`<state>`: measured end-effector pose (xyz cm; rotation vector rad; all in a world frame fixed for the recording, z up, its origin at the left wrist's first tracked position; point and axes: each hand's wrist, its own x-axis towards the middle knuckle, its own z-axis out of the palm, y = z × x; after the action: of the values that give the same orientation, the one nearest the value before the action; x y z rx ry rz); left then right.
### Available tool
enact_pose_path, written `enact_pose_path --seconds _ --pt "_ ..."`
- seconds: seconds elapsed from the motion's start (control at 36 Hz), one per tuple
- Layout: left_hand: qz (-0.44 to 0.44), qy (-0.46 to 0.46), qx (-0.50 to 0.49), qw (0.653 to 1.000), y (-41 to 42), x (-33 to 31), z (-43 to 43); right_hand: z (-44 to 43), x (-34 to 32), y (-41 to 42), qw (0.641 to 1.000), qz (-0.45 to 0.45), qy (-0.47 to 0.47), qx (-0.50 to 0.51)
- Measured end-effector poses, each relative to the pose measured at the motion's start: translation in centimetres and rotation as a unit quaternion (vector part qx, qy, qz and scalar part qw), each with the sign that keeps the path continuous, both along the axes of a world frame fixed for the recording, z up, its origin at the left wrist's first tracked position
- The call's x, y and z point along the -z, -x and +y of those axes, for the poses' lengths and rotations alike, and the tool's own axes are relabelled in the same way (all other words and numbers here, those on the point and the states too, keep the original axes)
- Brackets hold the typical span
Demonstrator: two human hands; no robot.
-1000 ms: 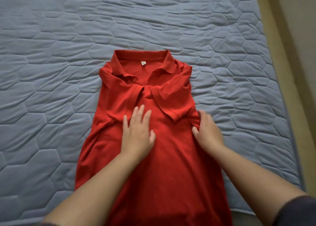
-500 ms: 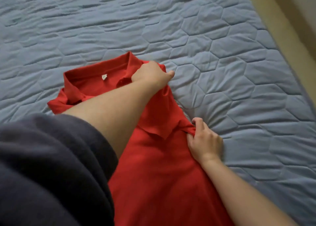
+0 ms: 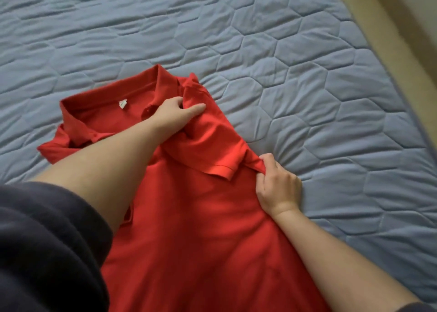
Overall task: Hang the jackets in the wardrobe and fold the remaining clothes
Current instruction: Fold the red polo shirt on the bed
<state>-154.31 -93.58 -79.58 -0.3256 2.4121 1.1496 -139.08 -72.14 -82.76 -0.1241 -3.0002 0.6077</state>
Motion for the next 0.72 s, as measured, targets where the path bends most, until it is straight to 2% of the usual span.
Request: enact_pose_path --seconds 0.06,0.11,0.17,0.22,0.33,0.42,0.56,0.72 --pt "-0.098 -0.064 0.019 0.993 -1.0 -1.0 -0.5 0.0 0.0 0.1 1.0 -0.019 0.018 0.018" --pt "-0.163 -0.062 0.04 0.984 -2.3 -1.3 -1.1 0.1 0.2 0.1 0.999 -0.036 0.024 0.03" --pt "-0.139 0.009 0.026 0.99 -3.7 -1.3 -1.6 0.3 0.2 0.1 0.998 -0.048 0.028 0.031" --pt "-0.083 0.061 -0.031 0.994 -5.4 -1.5 -2.1 0.6 -0.1 -0.2 0.997 -0.061 0.047 0.032" --pt "-0.04 0.05 -0.103 0.993 -10.1 -2.4 -2.8 1.7 -1.0 -1.8 0.986 -0.13 0.095 0.049" --pt "-0.024 0.054 -0.109 0.992 -14.7 -3.1 -3.7 2.9 -2.2 -3.9 0.973 -0.19 0.113 0.06" --pt "-0.052 0.101 -0.081 0.99 -24.3 -4.3 -5.3 4.6 -4.6 -9.2 0.937 -0.312 0.14 0.065" --pt "-0.144 0.086 -0.103 0.98 -35.5 -5.8 -6.0 6.1 -7.4 -16.3 0.877 -0.411 0.213 0.131"
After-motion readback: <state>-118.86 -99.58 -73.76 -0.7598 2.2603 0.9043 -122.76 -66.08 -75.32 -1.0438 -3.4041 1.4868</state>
